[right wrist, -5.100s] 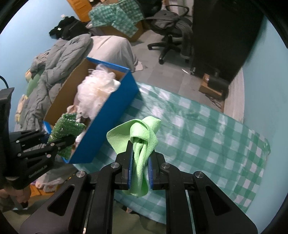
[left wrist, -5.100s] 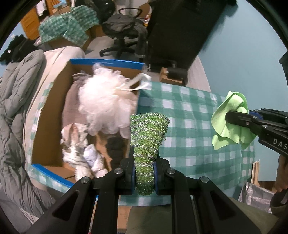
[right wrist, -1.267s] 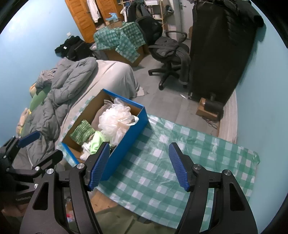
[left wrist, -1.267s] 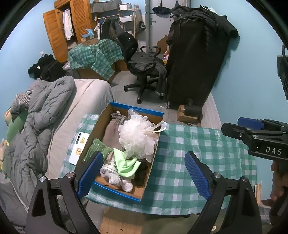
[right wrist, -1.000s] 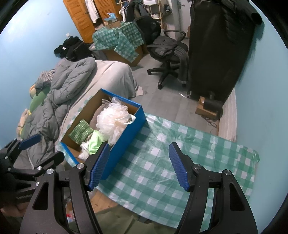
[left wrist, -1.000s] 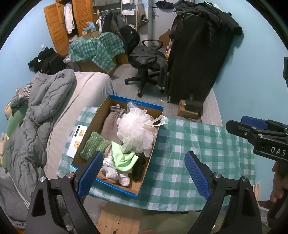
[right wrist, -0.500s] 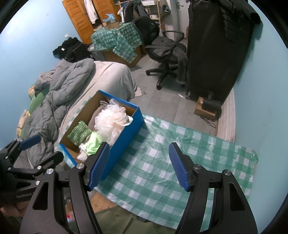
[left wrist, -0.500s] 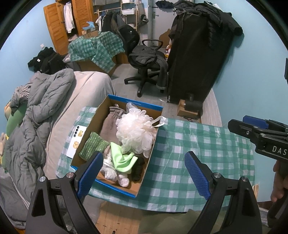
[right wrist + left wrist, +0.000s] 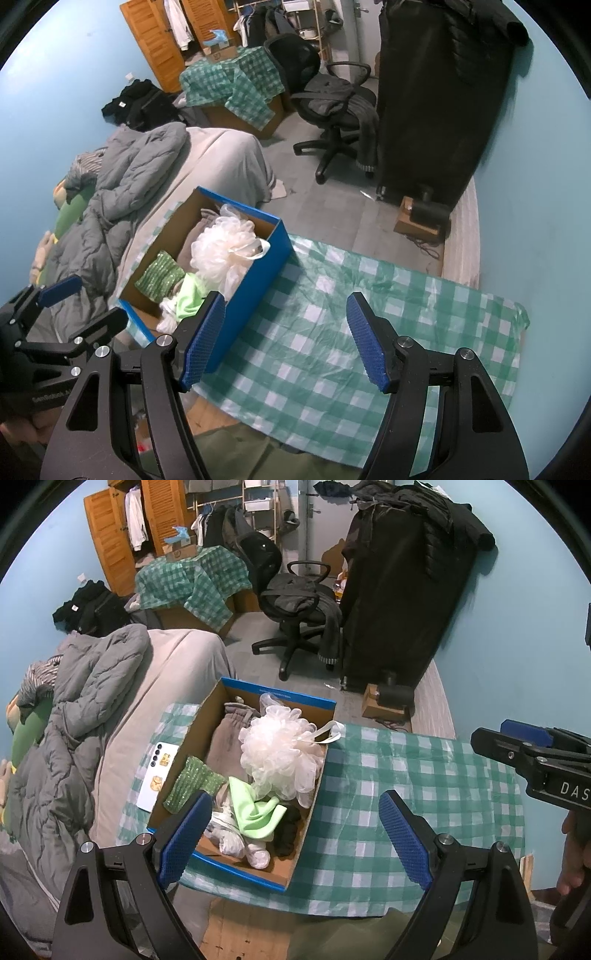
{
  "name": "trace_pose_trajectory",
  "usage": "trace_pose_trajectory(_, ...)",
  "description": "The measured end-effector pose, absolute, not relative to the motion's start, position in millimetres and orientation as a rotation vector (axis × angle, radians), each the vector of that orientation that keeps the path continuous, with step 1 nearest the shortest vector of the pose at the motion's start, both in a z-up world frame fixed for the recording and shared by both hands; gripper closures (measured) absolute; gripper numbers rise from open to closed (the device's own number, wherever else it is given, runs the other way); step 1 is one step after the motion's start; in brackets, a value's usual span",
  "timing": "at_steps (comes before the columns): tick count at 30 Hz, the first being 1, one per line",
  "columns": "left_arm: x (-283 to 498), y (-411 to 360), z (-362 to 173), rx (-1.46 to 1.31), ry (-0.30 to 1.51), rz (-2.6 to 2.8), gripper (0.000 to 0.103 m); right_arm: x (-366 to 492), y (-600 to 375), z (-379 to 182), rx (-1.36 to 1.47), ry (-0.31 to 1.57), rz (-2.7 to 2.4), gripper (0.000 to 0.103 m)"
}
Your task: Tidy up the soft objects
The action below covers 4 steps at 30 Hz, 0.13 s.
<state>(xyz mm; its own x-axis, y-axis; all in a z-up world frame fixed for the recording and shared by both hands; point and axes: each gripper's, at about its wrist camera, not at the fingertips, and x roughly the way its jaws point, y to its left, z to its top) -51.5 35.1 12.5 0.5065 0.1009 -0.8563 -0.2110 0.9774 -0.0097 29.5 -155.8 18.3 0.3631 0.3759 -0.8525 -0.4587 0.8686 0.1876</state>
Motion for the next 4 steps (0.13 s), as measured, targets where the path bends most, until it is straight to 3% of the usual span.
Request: trace_pose_trajectory(4,-46.9,39.2,12.3,-0.101,1.012,0.178,0.01,30.1,-156.5,18.6,-0.089,1.07,0.537,0.035)
